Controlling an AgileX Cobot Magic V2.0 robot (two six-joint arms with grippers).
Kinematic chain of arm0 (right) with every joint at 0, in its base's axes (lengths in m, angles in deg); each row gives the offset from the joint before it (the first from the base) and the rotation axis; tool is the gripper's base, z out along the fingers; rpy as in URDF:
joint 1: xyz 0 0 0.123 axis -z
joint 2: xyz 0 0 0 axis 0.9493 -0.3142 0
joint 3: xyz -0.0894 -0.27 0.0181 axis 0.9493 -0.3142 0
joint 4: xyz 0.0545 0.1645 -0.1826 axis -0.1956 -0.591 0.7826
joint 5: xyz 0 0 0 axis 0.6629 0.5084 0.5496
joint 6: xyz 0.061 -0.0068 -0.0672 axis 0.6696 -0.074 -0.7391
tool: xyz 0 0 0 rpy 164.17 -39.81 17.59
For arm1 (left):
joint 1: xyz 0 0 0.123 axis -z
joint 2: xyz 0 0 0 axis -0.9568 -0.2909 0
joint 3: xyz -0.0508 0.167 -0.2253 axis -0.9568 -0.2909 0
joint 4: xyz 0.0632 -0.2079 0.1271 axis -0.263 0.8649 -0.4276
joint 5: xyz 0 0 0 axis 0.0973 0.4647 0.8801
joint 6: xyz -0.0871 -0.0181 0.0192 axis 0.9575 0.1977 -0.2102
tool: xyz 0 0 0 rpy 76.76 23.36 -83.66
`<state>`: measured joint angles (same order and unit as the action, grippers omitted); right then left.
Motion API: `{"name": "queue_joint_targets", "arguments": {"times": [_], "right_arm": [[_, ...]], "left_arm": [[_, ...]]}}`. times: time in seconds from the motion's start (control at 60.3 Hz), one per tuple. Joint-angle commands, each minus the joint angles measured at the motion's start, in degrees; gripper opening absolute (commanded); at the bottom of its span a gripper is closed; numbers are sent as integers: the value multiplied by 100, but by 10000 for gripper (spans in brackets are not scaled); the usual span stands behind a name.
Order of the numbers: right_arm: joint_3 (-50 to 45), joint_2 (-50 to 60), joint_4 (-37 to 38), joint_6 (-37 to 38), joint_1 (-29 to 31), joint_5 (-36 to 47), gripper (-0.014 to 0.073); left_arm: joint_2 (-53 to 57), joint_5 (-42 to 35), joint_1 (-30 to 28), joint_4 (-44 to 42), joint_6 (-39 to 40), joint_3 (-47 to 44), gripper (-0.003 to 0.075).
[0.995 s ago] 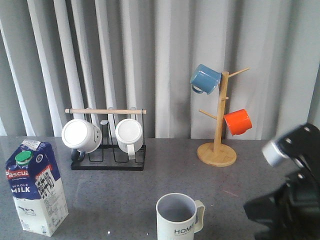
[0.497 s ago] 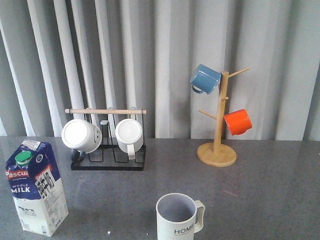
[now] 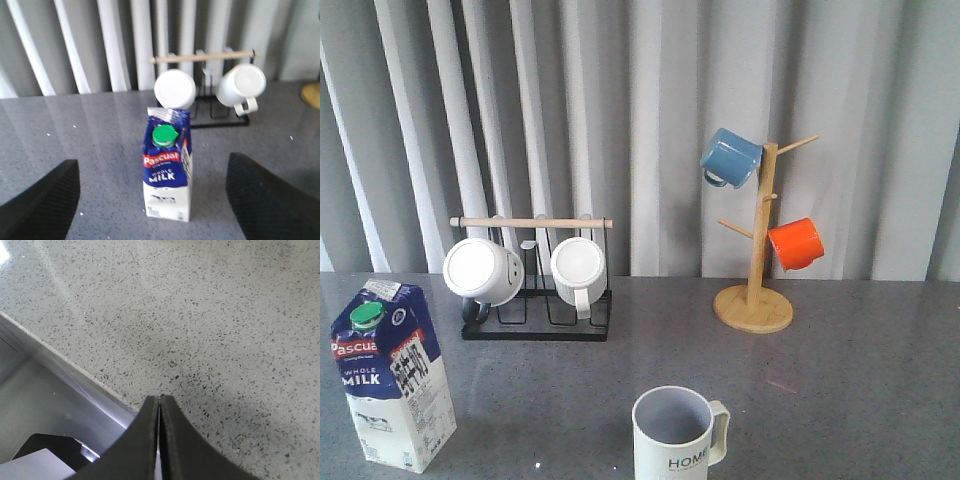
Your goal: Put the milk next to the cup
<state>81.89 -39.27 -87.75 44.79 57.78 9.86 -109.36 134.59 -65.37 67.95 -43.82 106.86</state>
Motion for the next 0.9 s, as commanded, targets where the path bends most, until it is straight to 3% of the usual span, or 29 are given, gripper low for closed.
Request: {"name": "queue_joint_targets", "arguments": {"times": [0.0,0.149,0.298,0.481,0.879], "right_arm": [[142,-3,-100,13,39,324,-6],[142,-3,-100,52,39,319,-6],[142,-3,-100,52,39,292,-6],[142,-3,-100,52,39,276,-6],[142,-3,-104,57,39,248,-6]], "left_arm": [[-607,364,42,491,-541,996,577],[-1453,828,42,478,-532,2069,577],[-2455,1824,42,629,-532,3155,577],[-3431,2661,42,463,-507,3974,577],[-4181,2661,37,-76,-328,4121,577]]}}
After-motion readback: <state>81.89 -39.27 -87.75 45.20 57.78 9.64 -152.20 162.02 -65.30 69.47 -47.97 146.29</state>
